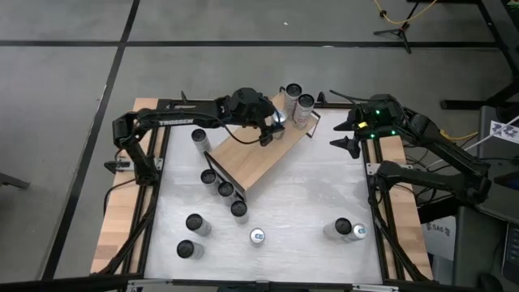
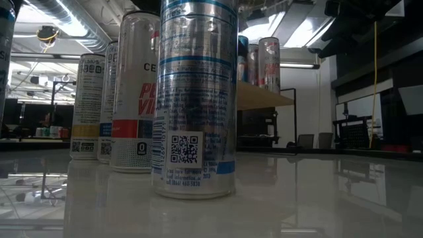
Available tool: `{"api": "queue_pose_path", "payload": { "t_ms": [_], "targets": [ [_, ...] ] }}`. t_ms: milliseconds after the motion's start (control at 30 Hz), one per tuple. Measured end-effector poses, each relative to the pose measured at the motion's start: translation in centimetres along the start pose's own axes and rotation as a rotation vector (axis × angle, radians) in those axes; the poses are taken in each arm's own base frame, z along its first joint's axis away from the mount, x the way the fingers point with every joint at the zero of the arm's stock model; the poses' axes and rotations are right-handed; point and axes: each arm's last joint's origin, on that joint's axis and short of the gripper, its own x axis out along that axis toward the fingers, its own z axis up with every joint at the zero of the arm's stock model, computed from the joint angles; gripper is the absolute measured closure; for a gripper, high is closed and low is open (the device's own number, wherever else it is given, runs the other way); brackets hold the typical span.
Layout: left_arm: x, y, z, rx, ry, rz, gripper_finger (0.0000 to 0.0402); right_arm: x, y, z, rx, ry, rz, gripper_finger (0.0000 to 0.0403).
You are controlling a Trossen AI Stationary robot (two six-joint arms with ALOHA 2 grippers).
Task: Place canned beverage on shelf
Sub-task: Put the blue soda can on the shelf
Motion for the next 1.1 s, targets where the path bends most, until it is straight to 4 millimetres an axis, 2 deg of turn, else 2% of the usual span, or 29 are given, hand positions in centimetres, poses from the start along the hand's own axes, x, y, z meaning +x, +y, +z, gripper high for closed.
{"api": "queue_pose_path", "payload": {
  "t_ms": [167, 400, 800, 1100],
  "targets": [
    [-1.9, -0.1, 0.8, 0.001, 0.001, 0.001, 0.0140, 0.0, 0.0, 0.0, 0.000, 0.000, 0.000, 0.0098],
    [-3.3, -0.2, 1.5, 0.030, -0.020, -0.005, 0.0140, 0.0, 0.0, 0.0, 0.000, 0.000, 0.000, 0.0098],
    [-3.5, -0.5, 1.5, 0.055, -0.012, -0.013, 0.0140, 0.0, 0.0, 0.0, 0.000, 0.000, 0.000, 0.0098],
    [-5.1, -0.5, 2.5, 0.086, -0.066, -0.008, 0.0140, 0.0, 0.0, 0.0, 0.000, 0.000, 0.000, 0.0098]
  ]
}}
